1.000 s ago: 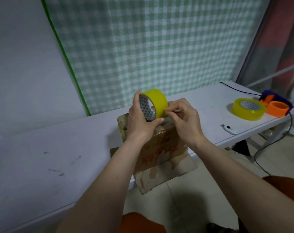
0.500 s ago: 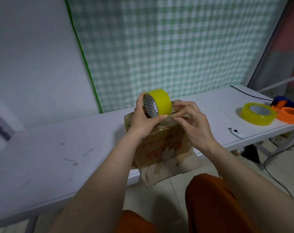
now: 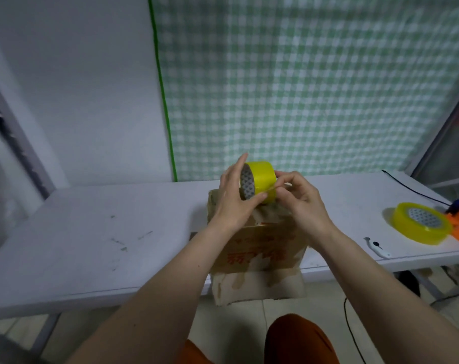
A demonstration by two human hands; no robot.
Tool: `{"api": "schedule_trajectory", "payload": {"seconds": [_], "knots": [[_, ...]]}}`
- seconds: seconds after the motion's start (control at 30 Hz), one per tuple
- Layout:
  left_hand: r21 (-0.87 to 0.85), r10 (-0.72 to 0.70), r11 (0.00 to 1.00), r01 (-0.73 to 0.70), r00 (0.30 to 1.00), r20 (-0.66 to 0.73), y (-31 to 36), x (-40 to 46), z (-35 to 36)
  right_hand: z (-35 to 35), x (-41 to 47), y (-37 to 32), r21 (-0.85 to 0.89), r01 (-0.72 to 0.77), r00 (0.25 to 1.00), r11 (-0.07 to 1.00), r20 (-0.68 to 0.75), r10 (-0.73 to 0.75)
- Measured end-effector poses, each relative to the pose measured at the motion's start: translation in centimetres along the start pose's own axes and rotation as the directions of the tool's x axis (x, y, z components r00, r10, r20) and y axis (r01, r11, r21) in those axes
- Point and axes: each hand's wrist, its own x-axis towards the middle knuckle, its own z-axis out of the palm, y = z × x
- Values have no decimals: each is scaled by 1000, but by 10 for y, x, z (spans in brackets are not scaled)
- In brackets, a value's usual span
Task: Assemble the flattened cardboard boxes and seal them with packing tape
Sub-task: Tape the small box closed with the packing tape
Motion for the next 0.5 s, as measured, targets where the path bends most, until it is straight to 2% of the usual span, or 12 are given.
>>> {"api": "schedule_trajectory", "payload": {"seconds": [0.07,0.2,0.37,0.5], "knots": [[32,76,997,-74,995,-63,2,-1,7,-2,3,-2,27,-9,999,1000,39,8],[87,144,988,-127,964,-223,-1,-2,14,-4,7,-9,-38,18,997,999,82,-15],[77,154,988,-135,922,-356,4,4,21,-2,2,3,-125,74,994,989,88,-63],[92,162,986,-137,904,-396,13,11,24,11,-9,13,134,38,998,990,37,-43]]}}
